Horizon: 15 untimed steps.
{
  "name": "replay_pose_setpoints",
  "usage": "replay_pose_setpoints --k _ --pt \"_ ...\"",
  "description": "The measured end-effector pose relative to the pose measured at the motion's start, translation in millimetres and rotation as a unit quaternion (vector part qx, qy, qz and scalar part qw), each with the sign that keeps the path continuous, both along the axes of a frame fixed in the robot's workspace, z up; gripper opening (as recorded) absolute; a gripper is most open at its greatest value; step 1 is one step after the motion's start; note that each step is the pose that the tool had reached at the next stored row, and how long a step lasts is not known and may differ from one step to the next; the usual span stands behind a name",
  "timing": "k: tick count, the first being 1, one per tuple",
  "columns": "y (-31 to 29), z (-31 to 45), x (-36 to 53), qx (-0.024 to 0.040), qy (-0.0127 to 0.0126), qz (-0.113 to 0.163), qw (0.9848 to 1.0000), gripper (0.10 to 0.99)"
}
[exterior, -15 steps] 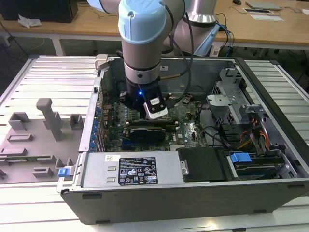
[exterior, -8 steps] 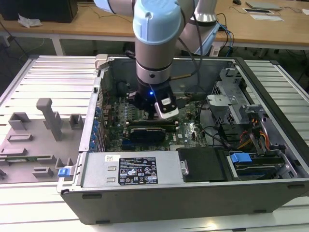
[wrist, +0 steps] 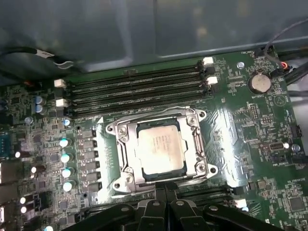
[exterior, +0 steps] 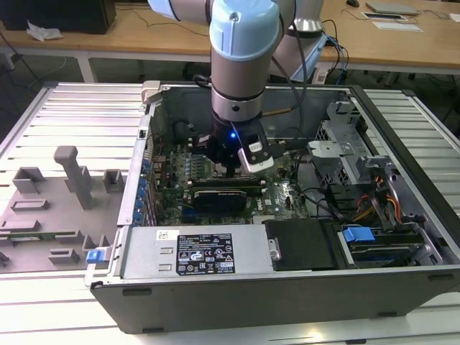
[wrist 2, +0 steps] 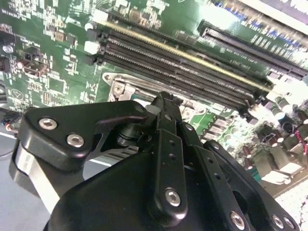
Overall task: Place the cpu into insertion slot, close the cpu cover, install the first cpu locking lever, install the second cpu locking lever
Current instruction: 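Install the second cpu locking lever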
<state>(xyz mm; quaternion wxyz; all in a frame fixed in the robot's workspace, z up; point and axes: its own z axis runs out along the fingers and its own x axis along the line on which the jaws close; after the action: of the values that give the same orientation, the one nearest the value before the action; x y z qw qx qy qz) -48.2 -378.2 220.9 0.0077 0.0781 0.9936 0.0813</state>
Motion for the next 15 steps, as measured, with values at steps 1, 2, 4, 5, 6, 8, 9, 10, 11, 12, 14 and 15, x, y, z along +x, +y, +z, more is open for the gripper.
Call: replay_pose_setpoints --k 1,2,4,5,6,8,9,10,11,12,14,15 --pt "4.0 0.0 0.0 -0.0005 0.0000 0.000 1.0000 0.106" --pt "6.7 0.0 0.0 -0.0005 -0.0001 0.000 1.0000 0.106" --pt "11.1 0.0 0.1 -0.0004 -0.0005 0.000 1.0000 0.106" --pt "13.6 0.0 0.3 -0.0002 -0.0013 0.001 1.0000 0.106" --pt "15.1 0.0 0.3 -0.0001 -0.0026 0.003 1.0000 0.106" --pt "18.5 -0.3 0.3 -0.0001 -0.0106 0.010 0.9999 0.106" --pt "19.1 -0.4 0.3 -0.0001 -0.0130 0.013 0.9998 0.106" --pt "19.8 -0.5 0.3 -0.0001 -0.0152 0.018 0.9997 0.106" --pt "20.8 -0.5 0.4 -0.0001 -0.0161 0.025 0.9995 0.106" --pt "21.4 -0.5 0.4 0.0001 -0.0161 0.031 0.9994 0.106" --pt "23.9 -0.5 0.3 0.0001 -0.0161 0.047 0.9988 0.106" --pt "24.6 0.9 0.1 -0.0011 -0.0163 0.048 0.9987 0.106"
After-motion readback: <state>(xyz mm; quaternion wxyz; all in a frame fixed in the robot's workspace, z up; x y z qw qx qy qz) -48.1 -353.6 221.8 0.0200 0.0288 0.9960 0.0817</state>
